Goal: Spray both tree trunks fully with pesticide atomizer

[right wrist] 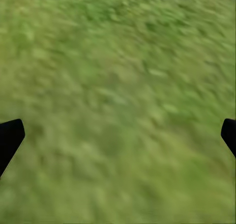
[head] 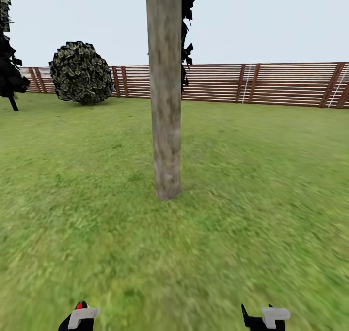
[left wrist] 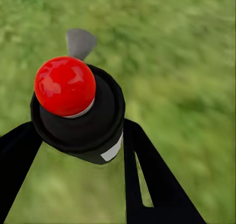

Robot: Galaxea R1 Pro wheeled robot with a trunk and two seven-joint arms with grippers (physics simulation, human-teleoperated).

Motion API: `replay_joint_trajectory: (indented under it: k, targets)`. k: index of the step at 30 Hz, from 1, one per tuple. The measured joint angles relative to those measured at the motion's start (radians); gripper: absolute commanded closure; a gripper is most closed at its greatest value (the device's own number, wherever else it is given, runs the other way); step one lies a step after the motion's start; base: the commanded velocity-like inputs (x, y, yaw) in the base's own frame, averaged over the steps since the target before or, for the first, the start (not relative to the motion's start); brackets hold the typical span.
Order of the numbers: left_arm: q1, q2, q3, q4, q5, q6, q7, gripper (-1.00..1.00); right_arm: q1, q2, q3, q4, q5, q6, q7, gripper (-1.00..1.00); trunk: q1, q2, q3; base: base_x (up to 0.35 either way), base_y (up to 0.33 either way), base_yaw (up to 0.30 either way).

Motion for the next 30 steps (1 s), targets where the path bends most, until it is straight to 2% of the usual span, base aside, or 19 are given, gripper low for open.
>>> replay_joint_trajectory:
  k: [21,24,30]
  targets:
    - [0.0,-0.001,0.0,0.0,0.0,-0.001,0.0,1.0,0.0,-0.003,-0.002,0.0,-0.002,-0.002,-0.001,-1.0,0.0,0.0,0.0,0.339,0.0,0.0]
    - [0.0,-0.01,0.0,-0.004,0.0,-0.003,0.0,1.0,0.0,-0.014,-0.004,0.015,-0.003,-0.029,-0.004,-1.0,0.0,0.0,0.0,0.339,0.0,0.0]
    - [0.0,-0.002,0.002,-0.005,0.002,-0.003,0.001,1.0,0.001,-0.013,-0.004,0.081,-0.004,-0.062,-0.006,-1.0,0.0,0.0,0.0,0.339,0.0,0.0]
